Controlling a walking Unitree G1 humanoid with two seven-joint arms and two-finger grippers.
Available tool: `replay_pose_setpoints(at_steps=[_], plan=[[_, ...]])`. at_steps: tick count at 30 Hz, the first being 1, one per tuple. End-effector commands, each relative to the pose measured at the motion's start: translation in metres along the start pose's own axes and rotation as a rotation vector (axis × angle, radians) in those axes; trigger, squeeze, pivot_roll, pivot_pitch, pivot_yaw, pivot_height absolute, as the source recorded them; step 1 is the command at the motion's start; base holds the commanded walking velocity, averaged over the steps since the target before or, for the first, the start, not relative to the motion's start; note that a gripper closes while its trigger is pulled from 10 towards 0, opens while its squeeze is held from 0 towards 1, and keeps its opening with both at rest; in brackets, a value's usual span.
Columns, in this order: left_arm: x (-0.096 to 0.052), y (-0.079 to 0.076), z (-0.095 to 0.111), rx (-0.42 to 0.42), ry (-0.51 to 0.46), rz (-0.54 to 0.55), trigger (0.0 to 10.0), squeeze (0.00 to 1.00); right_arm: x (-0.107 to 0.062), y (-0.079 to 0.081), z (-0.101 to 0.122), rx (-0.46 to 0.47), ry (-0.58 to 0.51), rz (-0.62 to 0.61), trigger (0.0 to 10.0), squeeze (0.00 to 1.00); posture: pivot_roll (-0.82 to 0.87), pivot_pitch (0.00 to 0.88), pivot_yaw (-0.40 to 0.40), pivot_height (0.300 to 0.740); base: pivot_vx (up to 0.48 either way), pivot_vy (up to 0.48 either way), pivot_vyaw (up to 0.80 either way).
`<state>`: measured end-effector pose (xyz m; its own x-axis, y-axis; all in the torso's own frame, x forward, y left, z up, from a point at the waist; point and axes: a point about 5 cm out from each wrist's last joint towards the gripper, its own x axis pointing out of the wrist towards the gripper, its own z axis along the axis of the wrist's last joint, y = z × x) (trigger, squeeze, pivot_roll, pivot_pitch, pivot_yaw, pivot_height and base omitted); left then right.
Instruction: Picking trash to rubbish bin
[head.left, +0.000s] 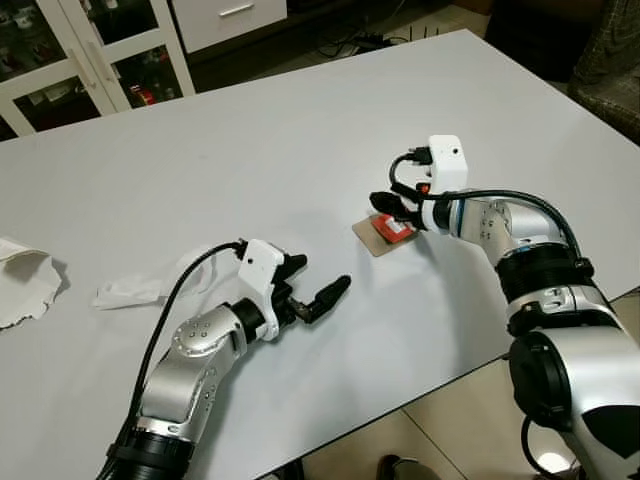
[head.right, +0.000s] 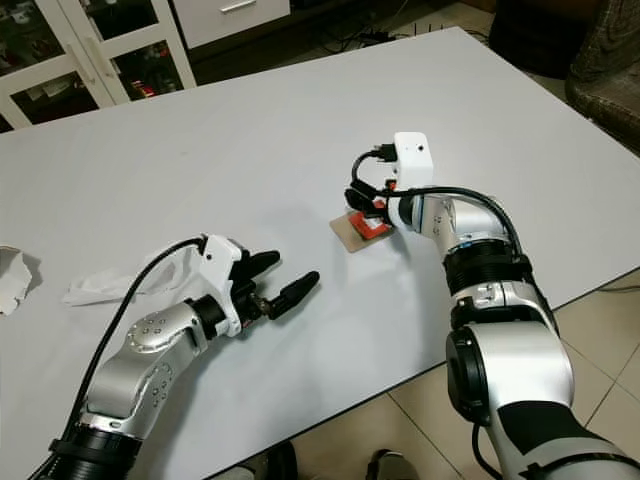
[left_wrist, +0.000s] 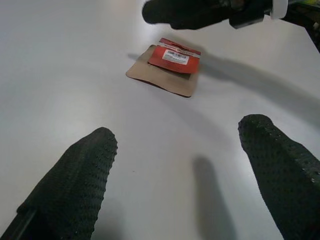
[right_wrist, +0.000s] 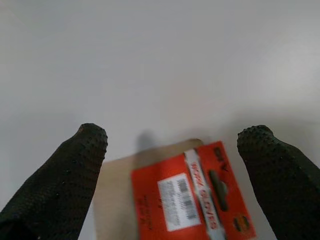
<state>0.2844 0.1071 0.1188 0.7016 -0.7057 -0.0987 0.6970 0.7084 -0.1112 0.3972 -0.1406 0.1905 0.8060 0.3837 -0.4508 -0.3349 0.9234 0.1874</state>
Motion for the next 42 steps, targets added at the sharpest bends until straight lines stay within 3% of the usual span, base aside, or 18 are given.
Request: replay_pose_setpoints(at_steps=[1,12,18,24,32,42], plan=[[0.001,-0.001,-0.003,0.004,0.019,-0.003,10.0,0.00,0.000,0.002,-0.004,0.019,0.012,0.007,10.0,0.00,-0.05,0.151,0.053,0.740,0.000,0.000,0.00],[0.000,-0.001,-0.003,0.003,0.023,-0.002,10.0,0.00,-0.001,0.002,-0.017,0.028,0.047,-0.019,10.0,0.00,-0.05,0.154,0.052,0.740,0.000,0.000,0.00],[0.002,-0.002,-0.004,0.003,0.024,-0.005,10.0,0.00,-0.008,-0.004,-0.002,-0.034,-0.043,-0.075,10.0,0.00,-0.05,0.153,0.057,0.740,0.000,0.000,0.00],[0.003,-0.003,-0.004,0.005,0.026,-0.013,10.0,0.00,-0.010,-0.006,0.004,-0.023,-0.051,-0.082,10.0,0.00,-0.06,0.154,0.059,0.740,0.000,0.000,0.00],[0.003,-0.003,-0.004,0.003,0.028,-0.010,10.0,0.00,-0.006,0.001,-0.017,0.045,0.020,-0.040,10.0,0.00,-0.06,0.155,0.056,0.740,0.000,0.000,0.00],[0.003,-0.003,-0.005,0.005,0.032,-0.011,10.0,0.00,-0.006,0.003,-0.026,0.051,0.049,-0.039,10.0,0.00,-0.05,0.160,0.056,0.740,0.000,0.000,0.00]])
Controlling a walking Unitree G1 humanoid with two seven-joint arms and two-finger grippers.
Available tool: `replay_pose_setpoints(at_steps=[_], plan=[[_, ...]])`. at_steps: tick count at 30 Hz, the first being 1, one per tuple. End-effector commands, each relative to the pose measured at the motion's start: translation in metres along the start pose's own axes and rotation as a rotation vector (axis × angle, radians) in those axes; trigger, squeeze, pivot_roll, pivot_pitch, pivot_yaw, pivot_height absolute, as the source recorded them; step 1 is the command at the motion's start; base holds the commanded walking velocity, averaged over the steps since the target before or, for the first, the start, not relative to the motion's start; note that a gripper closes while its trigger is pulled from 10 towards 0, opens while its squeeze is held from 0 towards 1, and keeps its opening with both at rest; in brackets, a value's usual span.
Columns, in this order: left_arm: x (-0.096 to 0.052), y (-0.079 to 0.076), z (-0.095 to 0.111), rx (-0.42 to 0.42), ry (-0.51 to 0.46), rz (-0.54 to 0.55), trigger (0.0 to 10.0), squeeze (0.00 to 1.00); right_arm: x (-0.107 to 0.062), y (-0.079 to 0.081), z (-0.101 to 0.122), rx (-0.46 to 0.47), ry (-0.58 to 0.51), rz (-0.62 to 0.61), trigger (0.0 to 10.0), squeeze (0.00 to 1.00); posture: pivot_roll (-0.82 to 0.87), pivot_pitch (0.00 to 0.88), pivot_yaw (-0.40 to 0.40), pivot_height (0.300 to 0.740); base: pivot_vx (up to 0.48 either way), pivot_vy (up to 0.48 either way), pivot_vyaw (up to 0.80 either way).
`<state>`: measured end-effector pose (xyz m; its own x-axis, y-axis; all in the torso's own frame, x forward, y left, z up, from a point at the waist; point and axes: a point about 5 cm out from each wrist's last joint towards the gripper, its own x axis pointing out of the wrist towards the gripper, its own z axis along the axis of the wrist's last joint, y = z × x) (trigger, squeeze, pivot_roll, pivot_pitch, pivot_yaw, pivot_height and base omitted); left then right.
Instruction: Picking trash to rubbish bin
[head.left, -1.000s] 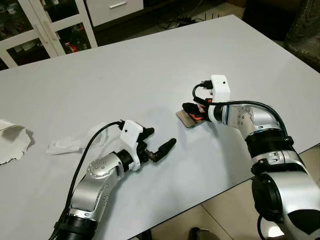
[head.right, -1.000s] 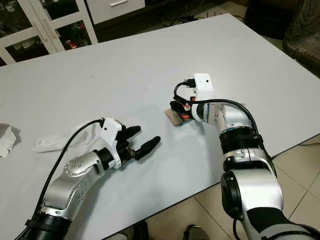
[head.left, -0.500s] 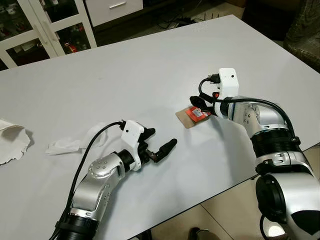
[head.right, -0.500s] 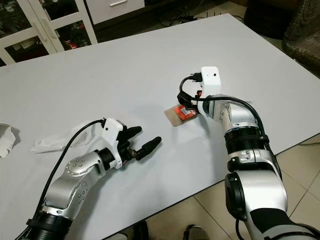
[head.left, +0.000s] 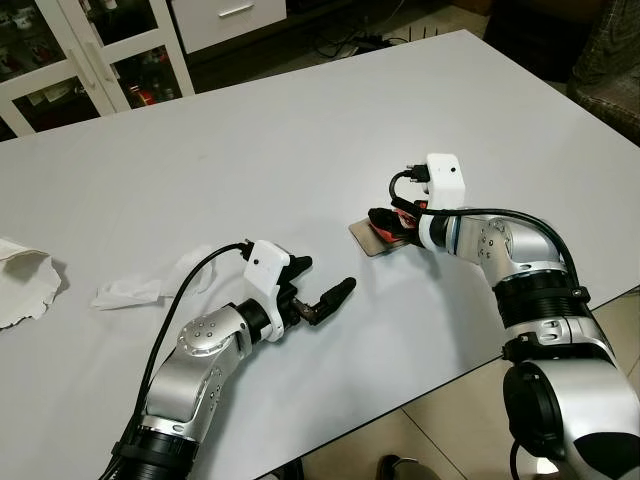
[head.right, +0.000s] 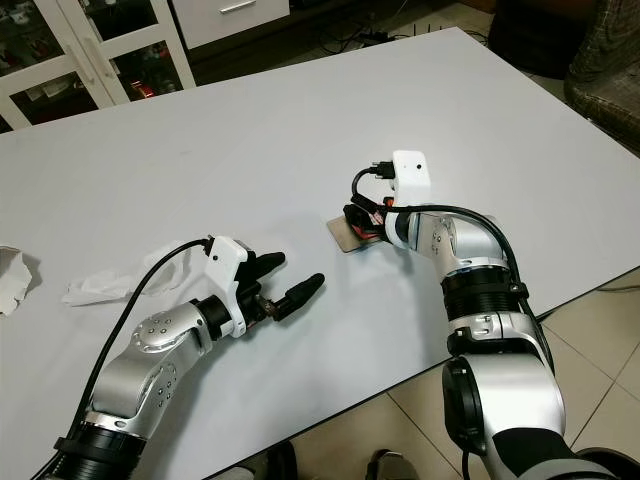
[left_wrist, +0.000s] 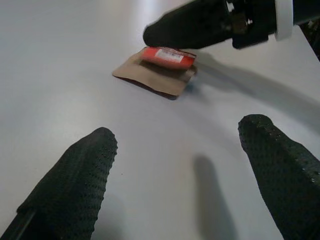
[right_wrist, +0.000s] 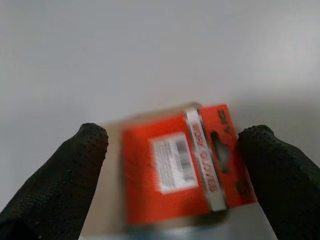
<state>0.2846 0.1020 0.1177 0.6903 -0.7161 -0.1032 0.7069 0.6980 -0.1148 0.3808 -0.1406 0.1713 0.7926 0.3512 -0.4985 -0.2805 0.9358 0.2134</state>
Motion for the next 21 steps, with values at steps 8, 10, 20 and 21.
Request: replay_pose_setpoints(at_steps=[8,10,20,21], plan=[[0.000,0.000,-0.004,0.008,0.029,0.001,10.0,0.00,-0.002,-0.006,-0.006,0.011,0.011,-0.039,10.0,0.00,-0.05,0.159,0.059,0.740,0.000,0.000,0.00],[-0.001,0.001,-0.004,0.009,0.029,0.001,10.0,0.00,-0.001,-0.004,-0.010,0.021,0.017,-0.031,10.0,0.00,-0.05,0.159,0.061,0.740,0.000,0.000,0.00],[-0.002,0.000,-0.004,0.011,0.034,0.000,10.0,0.00,0.008,0.000,-0.025,0.090,0.034,0.007,0.0,0.00,-0.04,0.161,0.062,0.740,0.000,0.000,0.00],[-0.002,0.000,-0.004,0.011,0.035,0.001,10.0,0.00,0.008,0.000,-0.025,0.091,0.034,0.009,0.0,0.00,-0.04,0.161,0.062,0.740,0.000,0.000,0.00]])
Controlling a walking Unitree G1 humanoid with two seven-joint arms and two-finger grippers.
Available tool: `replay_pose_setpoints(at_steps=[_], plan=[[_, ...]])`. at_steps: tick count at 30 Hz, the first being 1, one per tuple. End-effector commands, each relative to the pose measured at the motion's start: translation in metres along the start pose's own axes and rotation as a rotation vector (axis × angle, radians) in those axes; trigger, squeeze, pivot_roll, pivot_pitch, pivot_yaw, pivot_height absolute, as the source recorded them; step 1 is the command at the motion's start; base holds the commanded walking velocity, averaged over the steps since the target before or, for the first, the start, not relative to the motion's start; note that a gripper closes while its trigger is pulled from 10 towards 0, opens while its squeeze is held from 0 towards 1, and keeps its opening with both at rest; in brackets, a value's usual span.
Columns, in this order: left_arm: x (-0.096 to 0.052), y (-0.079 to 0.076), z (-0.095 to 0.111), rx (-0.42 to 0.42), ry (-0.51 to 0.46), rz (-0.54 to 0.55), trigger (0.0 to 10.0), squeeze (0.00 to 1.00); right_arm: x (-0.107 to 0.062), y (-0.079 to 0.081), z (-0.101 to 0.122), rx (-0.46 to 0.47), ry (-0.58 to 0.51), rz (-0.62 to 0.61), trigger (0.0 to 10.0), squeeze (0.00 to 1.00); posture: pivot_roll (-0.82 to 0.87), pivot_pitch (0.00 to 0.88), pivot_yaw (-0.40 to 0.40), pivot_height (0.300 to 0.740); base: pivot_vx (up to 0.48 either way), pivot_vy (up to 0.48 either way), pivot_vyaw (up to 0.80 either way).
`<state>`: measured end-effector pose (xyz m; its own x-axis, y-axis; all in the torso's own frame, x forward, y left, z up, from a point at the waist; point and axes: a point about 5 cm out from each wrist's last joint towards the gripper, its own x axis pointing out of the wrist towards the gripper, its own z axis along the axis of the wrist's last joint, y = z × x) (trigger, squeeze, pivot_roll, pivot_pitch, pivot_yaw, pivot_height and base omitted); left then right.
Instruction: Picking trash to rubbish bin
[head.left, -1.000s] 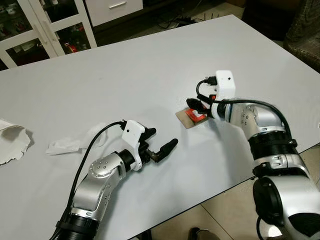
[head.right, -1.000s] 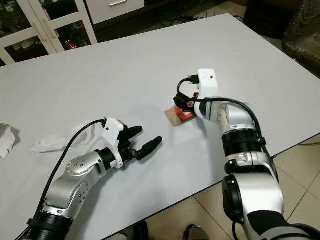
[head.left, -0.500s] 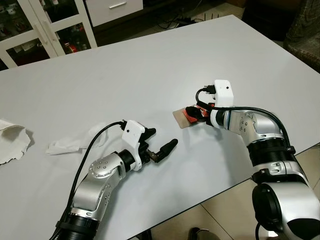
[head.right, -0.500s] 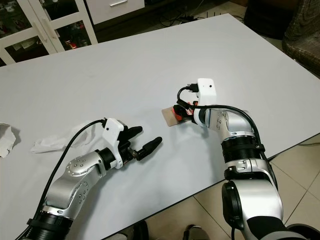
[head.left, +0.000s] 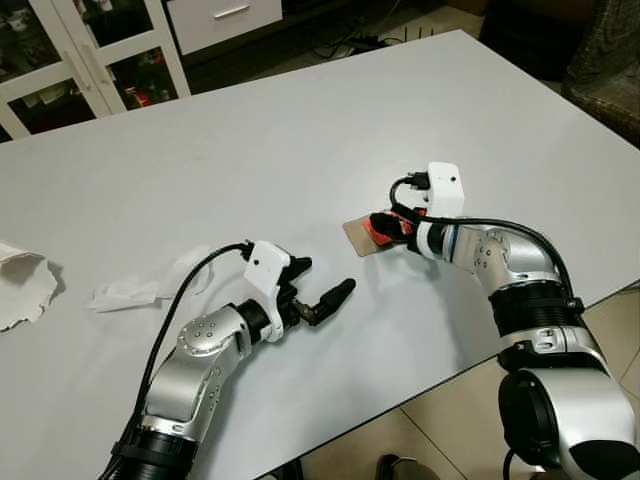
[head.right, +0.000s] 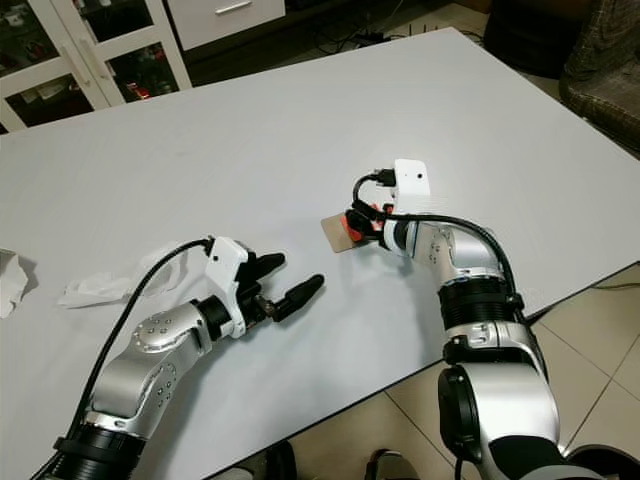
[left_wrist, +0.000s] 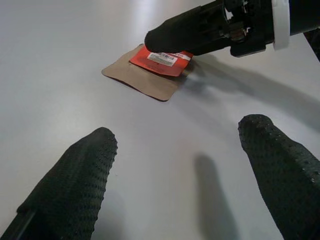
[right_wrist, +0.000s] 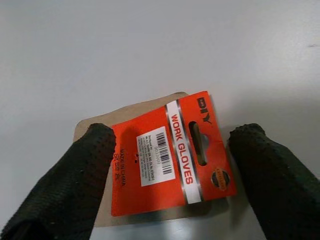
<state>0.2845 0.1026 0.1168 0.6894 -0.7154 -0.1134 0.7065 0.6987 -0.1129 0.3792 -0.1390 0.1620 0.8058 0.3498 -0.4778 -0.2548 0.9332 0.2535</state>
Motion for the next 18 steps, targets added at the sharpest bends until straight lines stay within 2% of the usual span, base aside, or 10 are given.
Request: replay_pose_setpoints(at_steps=[1,18], plan=[[-0.0018,-0.0001,-0.0031,0.009,0.025,0.000,10.0,0.00,0.0043,-0.0010,-0.0168,0.043,0.059,0.008,0.0,0.00,-0.04,0.161,0.062,0.740,0.000,0.000,0.00],[-0.0019,0.0004,-0.0025,-0.003,0.028,-0.007,10.0,0.00,0.0049,-0.0035,-0.0170,0.039,0.042,0.009,0.0,0.00,-0.04,0.153,0.065,0.740,0.000,0.000,0.00]])
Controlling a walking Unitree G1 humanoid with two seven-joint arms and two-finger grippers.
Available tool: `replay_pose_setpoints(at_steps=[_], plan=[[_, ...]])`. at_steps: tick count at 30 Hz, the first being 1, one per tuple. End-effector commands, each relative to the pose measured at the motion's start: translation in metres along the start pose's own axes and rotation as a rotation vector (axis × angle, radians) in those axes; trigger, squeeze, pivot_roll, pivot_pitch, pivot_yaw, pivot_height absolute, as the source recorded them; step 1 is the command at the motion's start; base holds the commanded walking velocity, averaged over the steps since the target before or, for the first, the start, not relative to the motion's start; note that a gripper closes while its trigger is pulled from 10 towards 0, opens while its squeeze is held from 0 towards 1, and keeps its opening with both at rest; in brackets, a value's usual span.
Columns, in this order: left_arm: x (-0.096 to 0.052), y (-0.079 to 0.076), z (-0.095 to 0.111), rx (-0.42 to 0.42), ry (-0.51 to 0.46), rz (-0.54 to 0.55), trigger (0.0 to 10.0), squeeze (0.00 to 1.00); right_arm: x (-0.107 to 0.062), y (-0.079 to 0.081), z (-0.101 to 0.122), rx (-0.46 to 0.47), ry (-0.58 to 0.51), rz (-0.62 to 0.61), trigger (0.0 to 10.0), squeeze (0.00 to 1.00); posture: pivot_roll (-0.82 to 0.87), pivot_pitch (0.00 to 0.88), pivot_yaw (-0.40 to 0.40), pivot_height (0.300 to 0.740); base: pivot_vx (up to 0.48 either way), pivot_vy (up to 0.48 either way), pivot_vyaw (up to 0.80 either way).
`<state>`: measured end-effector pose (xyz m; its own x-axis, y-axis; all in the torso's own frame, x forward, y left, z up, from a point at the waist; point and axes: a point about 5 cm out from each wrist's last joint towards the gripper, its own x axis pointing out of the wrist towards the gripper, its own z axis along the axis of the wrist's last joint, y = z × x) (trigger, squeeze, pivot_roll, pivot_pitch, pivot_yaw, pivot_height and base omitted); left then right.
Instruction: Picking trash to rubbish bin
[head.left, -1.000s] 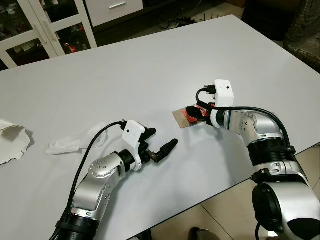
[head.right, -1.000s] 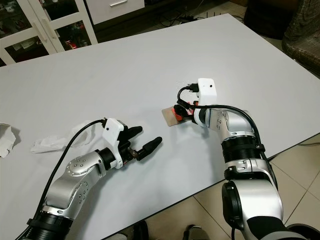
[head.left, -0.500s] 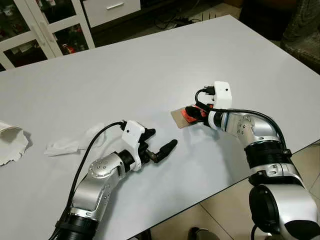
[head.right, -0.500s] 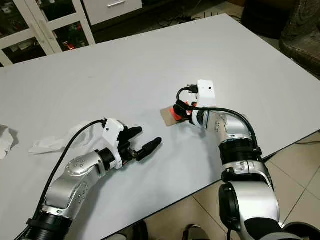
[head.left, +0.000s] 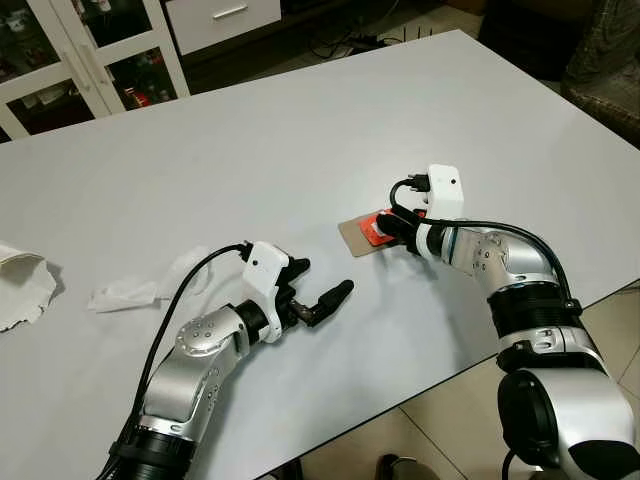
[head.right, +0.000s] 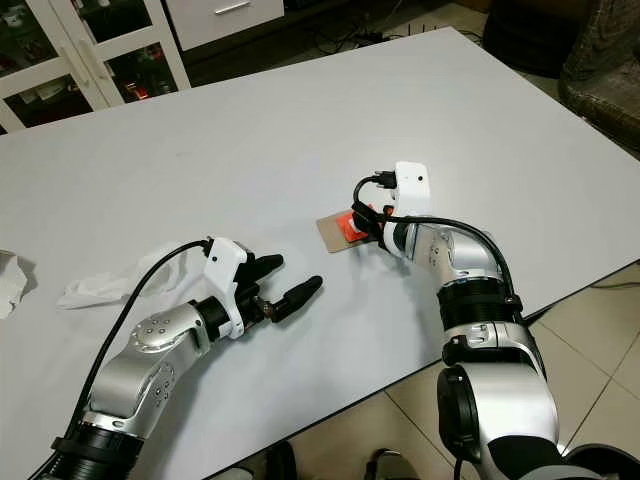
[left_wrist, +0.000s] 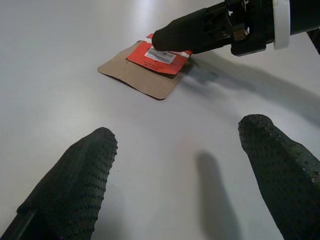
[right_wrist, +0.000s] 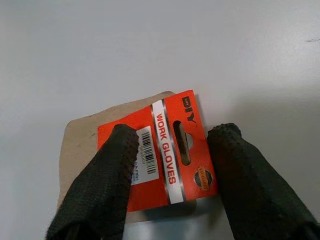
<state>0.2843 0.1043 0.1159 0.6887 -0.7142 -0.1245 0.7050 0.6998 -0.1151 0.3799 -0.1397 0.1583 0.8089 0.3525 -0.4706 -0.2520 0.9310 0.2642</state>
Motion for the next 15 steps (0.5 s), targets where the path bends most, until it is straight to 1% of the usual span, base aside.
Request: replay_pose_setpoints(at_steps=[1,15], plan=[[-0.0007,-0.0009,-0.0015,-0.001,0.017,-0.011,10.0,0.00,0.0027,-0.0020,-0.0142,0.027,0.050,0.005,0.0,0.00,-0.04,0.153,0.065,0.740,0.000,0.000,0.00],[-0.0007,-0.0005,-0.0015,0.001,0.017,-0.009,10.0,0.00,0.0032,-0.0030,-0.0120,0.026,0.033,0.005,0.0,0.00,-0.04,0.151,0.064,0.740,0.000,0.000,0.00]])
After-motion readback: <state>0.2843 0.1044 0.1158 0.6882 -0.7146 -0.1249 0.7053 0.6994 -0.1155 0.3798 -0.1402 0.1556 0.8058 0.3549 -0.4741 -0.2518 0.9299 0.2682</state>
